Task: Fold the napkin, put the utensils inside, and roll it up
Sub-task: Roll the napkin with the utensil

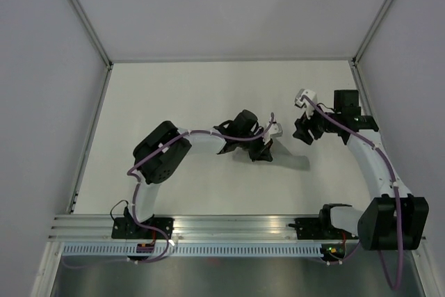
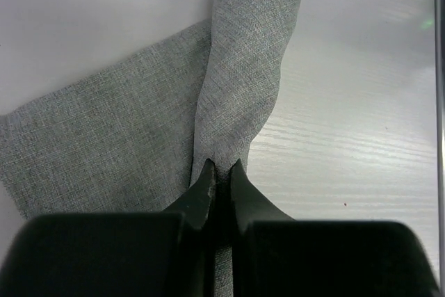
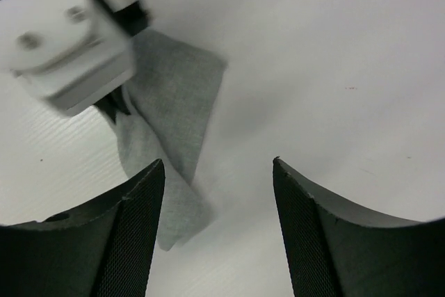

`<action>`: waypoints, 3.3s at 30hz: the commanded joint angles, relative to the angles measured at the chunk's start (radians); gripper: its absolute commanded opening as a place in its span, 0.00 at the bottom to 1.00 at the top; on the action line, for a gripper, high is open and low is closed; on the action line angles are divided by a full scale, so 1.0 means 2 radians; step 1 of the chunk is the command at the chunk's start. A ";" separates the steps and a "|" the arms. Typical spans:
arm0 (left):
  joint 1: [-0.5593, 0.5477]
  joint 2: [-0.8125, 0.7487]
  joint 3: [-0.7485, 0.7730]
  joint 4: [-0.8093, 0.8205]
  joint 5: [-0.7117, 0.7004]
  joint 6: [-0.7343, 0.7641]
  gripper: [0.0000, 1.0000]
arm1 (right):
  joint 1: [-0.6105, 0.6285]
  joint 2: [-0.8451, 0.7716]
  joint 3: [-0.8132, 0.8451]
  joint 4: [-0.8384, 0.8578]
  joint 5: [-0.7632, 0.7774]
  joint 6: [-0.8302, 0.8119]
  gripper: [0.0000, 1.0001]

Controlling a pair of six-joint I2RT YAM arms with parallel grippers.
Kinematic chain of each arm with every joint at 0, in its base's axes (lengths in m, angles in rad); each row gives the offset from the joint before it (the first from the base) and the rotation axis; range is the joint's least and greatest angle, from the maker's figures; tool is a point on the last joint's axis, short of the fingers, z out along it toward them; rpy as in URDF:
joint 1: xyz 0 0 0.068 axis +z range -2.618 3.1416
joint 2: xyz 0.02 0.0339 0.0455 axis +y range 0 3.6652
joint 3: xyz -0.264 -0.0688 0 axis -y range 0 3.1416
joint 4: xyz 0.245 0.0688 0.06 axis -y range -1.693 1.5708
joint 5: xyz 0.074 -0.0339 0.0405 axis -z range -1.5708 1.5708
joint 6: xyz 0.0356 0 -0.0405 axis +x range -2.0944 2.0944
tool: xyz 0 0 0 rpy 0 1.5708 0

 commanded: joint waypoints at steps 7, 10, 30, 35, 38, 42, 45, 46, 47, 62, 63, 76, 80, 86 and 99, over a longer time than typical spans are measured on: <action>0.022 0.110 0.064 -0.244 0.046 -0.056 0.02 | 0.173 -0.084 -0.165 0.096 0.112 -0.031 0.73; 0.025 0.120 0.073 -0.255 0.049 -0.060 0.02 | 0.217 -0.067 -0.202 0.143 0.167 -0.028 0.73; 0.047 0.140 0.103 -0.278 0.071 -0.073 0.17 | 0.264 0.038 -0.234 0.233 0.260 -0.035 0.20; 0.055 0.115 0.083 -0.233 0.069 -0.104 0.35 | 0.260 0.058 -0.218 0.204 0.237 -0.036 0.06; 0.062 0.090 0.063 -0.204 0.058 -0.128 0.39 | 0.248 0.070 -0.196 0.175 0.214 -0.042 0.03; 0.074 0.047 0.030 -0.130 0.060 -0.167 0.45 | 0.221 0.106 -0.160 0.132 0.161 -0.057 0.02; 0.079 0.017 0.017 -0.105 0.038 -0.187 0.45 | 0.200 0.139 -0.130 0.094 0.138 -0.075 0.01; 0.082 0.010 0.010 -0.087 0.031 -0.193 0.45 | 0.191 0.148 -0.117 0.086 0.128 -0.079 0.00; 0.084 -0.004 0.006 -0.081 0.026 -0.200 0.45 | 0.188 0.163 -0.110 0.070 0.124 -0.088 0.00; 0.098 -0.222 -0.254 0.254 -0.194 -0.215 0.53 | 0.152 0.329 0.028 -0.050 0.088 -0.122 0.00; 0.091 -0.235 -0.274 0.307 -0.205 -0.185 0.54 | 0.152 0.337 0.035 -0.053 0.090 -0.121 0.00; -0.086 -0.202 -0.283 0.315 -0.382 0.158 0.61 | 0.141 0.434 0.149 -0.143 0.073 -0.118 0.01; -0.109 -0.157 -0.248 0.283 -0.380 0.217 0.62 | 0.140 0.440 0.156 -0.149 0.071 -0.114 0.01; -0.124 -0.101 -0.213 0.255 -0.366 0.283 0.65 | 0.141 0.446 0.163 -0.156 0.065 -0.111 0.00; -0.112 -0.033 -0.145 0.189 -0.376 0.269 0.58 | 0.140 0.445 0.160 -0.157 0.059 -0.111 0.01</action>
